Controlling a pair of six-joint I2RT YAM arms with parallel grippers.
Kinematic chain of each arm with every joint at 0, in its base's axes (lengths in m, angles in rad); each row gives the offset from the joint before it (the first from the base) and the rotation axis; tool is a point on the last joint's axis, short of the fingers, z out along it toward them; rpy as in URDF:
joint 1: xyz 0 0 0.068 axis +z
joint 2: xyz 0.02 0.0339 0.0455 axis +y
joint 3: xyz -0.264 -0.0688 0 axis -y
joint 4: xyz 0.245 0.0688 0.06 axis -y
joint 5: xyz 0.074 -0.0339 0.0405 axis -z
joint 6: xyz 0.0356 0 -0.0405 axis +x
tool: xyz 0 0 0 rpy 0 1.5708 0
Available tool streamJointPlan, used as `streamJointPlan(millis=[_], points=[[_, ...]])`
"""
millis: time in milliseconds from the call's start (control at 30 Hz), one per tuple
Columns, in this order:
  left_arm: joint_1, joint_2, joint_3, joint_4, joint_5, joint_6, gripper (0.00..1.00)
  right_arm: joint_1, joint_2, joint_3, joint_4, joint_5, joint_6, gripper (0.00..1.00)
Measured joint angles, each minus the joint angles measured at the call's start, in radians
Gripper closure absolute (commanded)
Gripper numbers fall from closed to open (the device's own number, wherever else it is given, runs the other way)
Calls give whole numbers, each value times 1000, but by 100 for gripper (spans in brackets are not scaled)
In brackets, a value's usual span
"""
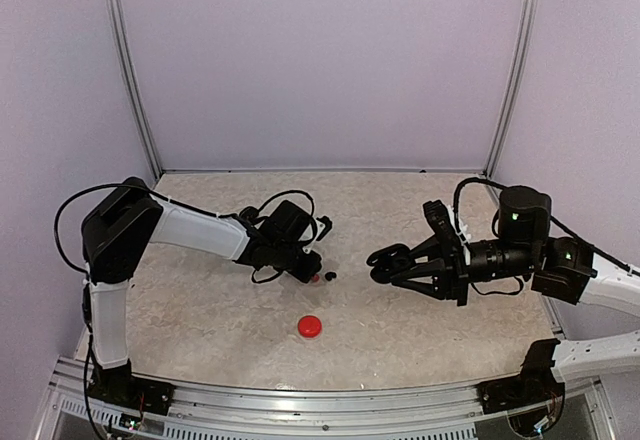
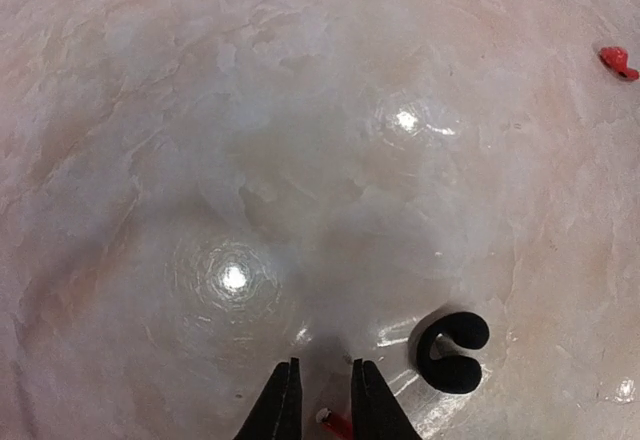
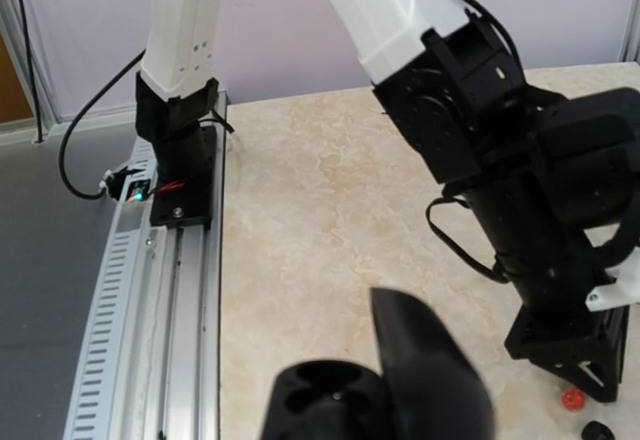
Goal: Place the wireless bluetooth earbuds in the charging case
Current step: Adjust the left earbud at the center of the board.
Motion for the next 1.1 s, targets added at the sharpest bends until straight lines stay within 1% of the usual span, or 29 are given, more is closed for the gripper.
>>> streamJointPlan(millis=[200,400,667,1100], points=[[0,-51,-29,19,-5,6,78,0,1,0,-2,0,-3,100],[0,-59,-21,31,21,45,73,0,0,0,-2,0,-3,100],[0,-3,49,8,29,80,74,0,0,0,-3,1,-3,100],[-21,32,67,-81,-11,115,74,0,0,0,-5,1,-3,100]])
